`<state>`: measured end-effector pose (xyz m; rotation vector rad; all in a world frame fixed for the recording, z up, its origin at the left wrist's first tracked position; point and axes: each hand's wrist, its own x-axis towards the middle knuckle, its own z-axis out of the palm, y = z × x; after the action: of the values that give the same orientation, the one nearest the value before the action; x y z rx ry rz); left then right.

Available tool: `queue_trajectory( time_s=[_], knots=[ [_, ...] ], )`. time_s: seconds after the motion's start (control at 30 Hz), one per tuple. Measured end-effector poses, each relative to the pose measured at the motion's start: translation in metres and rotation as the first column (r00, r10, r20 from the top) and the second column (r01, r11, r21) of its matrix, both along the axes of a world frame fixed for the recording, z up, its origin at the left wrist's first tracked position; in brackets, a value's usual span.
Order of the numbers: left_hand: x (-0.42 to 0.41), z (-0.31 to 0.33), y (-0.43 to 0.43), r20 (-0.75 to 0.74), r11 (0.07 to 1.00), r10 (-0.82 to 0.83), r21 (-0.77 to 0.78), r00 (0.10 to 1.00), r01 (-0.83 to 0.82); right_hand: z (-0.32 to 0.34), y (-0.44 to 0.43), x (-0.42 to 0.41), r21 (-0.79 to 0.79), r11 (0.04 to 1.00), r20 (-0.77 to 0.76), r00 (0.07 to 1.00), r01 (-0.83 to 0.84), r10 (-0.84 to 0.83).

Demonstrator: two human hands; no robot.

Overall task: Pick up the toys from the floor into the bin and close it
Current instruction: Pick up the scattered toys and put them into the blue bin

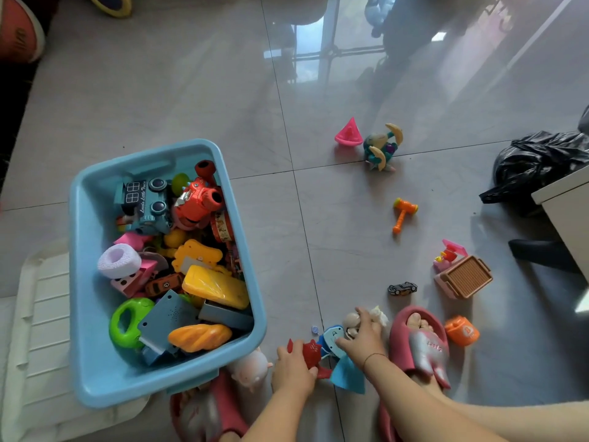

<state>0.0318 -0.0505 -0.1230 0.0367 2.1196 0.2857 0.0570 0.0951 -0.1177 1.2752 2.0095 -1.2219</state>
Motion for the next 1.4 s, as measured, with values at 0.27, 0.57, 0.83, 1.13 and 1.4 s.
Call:
queue_trajectory(
  time_s=[0.27, 0.57, 0.83, 1.13, 1.4],
  knots=[
    [0.001, 0.000, -0.011, 0.175, 0.955, 0.223, 0.156, 0.959, -0.250, 0.009, 0.003, 0.001, -0.299, 0.908, -0.034, 0.948, 0.292, -0.316],
    [-0.005, -0.001, 0.013, 0.402, 0.700, 0.566, 0.226, 0.720, -0.677, -0.001, 0.002, 0.004, -0.455, 0.790, 0.115, 0.906, 0.412, -0.407],
    [-0.009, 0.012, 0.019, 0.448, 0.716, 0.483, 0.291, 0.752, -0.634, 0.007, 0.005, 0.003, -0.338, 0.881, 0.098, 0.943, 0.333, -0.318],
    [-0.076, 0.116, 0.029, -0.008, 0.701, 0.520, 0.575, 0.854, -0.421, 0.111, -0.001, -0.087, -0.401, 0.879, -0.380, 0.825, 0.260, -0.417],
    [-0.137, 0.195, -0.077, -0.336, 0.458, 0.886, 0.747, 0.321, -0.482, 0.195, -0.094, -0.154, -0.619, 0.760, -0.578, 0.770, -0.197, -0.270]
  ],
)
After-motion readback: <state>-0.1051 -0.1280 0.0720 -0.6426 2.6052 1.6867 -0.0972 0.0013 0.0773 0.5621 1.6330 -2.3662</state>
